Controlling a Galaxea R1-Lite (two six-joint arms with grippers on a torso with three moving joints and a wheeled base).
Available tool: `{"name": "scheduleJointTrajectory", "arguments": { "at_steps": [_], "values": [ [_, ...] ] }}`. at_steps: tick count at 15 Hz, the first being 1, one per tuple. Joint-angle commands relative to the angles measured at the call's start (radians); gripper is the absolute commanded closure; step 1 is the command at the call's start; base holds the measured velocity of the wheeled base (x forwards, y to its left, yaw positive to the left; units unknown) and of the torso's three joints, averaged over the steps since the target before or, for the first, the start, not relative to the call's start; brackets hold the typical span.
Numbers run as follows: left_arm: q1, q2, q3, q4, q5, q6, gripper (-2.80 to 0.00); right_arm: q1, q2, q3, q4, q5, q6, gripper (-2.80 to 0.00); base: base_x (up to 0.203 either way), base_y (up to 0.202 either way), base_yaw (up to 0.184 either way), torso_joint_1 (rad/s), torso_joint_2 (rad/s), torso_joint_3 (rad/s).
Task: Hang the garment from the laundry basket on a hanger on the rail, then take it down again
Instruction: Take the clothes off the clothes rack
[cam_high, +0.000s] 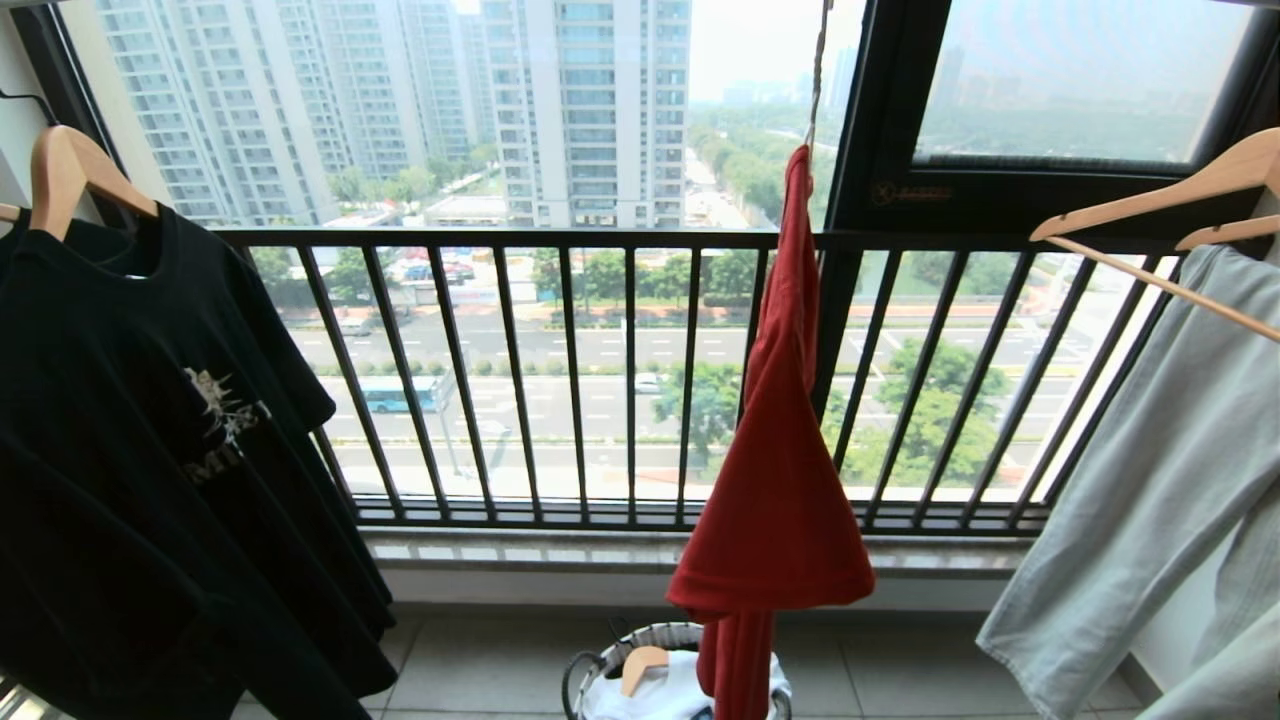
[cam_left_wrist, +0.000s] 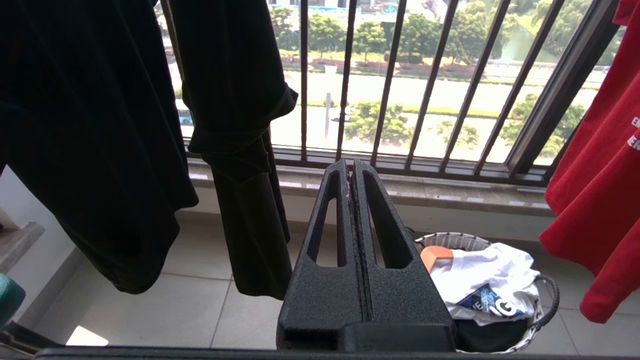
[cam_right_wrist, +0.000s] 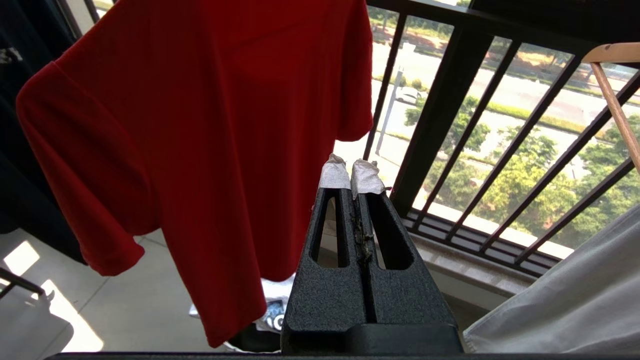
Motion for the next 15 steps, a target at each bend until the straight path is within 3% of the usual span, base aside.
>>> {"name": "scheduleJointTrajectory", "arguments": {
  "at_steps": [1, 5, 12, 15],
  "values": [
    [0.0, 0.002, 0.0, 0.0, 0.0, -0.002, 0.0, 0.079, 0.095, -0.068, 0.013, -0.001, -0.001, 0.0, 0.0, 0.0, 0.0, 0.0, 0.0, 0.0],
    [0.0, 0.002, 0.0, -0.002, 0.0, -0.001, 0.0, 0.233, 0.222, -0.2, 0.02, -0.056, -0.001, 0.0, 0.0, 0.0, 0.0, 0.0, 0.0, 0.0],
    [0.0, 0.002, 0.0, -0.002, 0.0, 0.0, 0.0, 0.51, 0.441, -0.388, 0.013, -0.385, 0.006, 0.0, 0.0, 0.0, 0.0, 0.0, 0.0, 0.0],
    [0.0, 0.002, 0.0, 0.0, 0.0, 0.0, 0.0, 0.589, 0.483, -0.44, 0.003, -0.439, 0.006, 0.0, 0.0, 0.0, 0.0, 0.0, 0.0, 0.0]
  ]
}}
